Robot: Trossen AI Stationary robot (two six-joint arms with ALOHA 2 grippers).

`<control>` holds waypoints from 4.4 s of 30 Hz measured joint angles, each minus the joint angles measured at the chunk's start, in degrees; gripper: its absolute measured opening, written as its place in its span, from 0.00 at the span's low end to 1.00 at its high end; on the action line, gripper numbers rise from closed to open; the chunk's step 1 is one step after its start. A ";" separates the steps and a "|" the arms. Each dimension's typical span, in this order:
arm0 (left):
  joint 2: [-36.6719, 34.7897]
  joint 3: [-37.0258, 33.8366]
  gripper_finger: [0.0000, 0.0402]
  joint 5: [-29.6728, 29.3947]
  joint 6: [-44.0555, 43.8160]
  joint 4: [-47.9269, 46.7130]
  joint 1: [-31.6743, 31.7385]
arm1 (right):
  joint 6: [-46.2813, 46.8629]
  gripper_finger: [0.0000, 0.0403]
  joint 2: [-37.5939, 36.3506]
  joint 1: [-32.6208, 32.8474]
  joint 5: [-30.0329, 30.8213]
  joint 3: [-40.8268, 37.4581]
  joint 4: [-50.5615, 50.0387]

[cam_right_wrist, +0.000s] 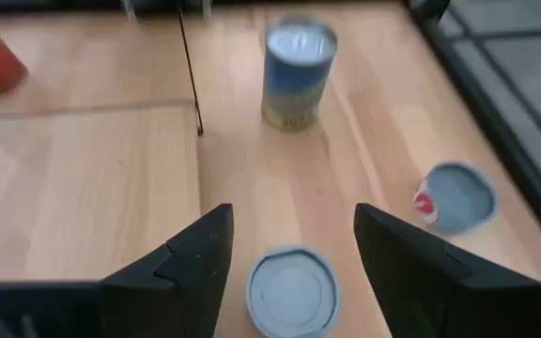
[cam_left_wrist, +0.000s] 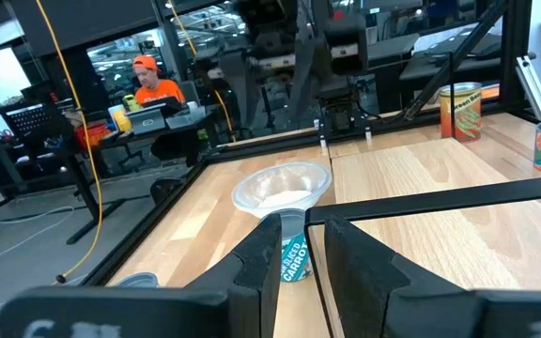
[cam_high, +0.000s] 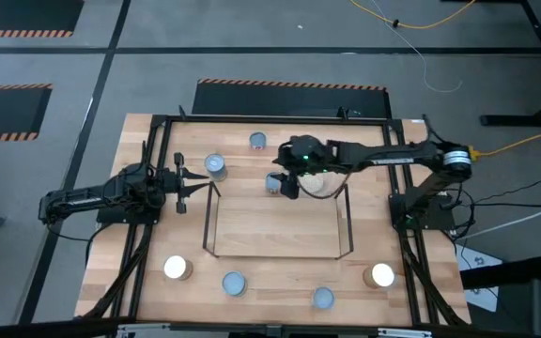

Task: Pick and place cans onto a shelf
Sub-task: Put the canned sliced carrots on the shelf

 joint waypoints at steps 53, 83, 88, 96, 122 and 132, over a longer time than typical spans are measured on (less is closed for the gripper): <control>0.00 -0.02 0.19 -1.11 0.00 -0.04 0.00 | -0.03 0.10 17.74 1.30 0.02 4.70 -3.54; 0.00 0.00 0.19 -1.09 0.00 -0.15 0.00 | -5.06 0.02 -0.40 3.82 -2.73 4.55 -19.64; -0.02 0.00 0.19 -1.10 0.00 -0.20 0.00 | -5.06 0.02 -7.62 7.42 -8.17 4.60 -26.02; -0.02 0.00 0.19 -1.22 0.00 -0.24 0.00 | -4.90 0.02 -11.02 18.48 -10.61 4.60 -31.31; 0.00 0.00 0.19 -1.29 -0.04 -0.31 0.00 | -6.35 0.02 -1.32 29.80 -9.99 4.40 -39.60; -0.01 0.00 0.19 -1.29 -0.04 -0.31 0.00 | -6.57 0.03 1.02 29.69 -9.95 4.40 -39.06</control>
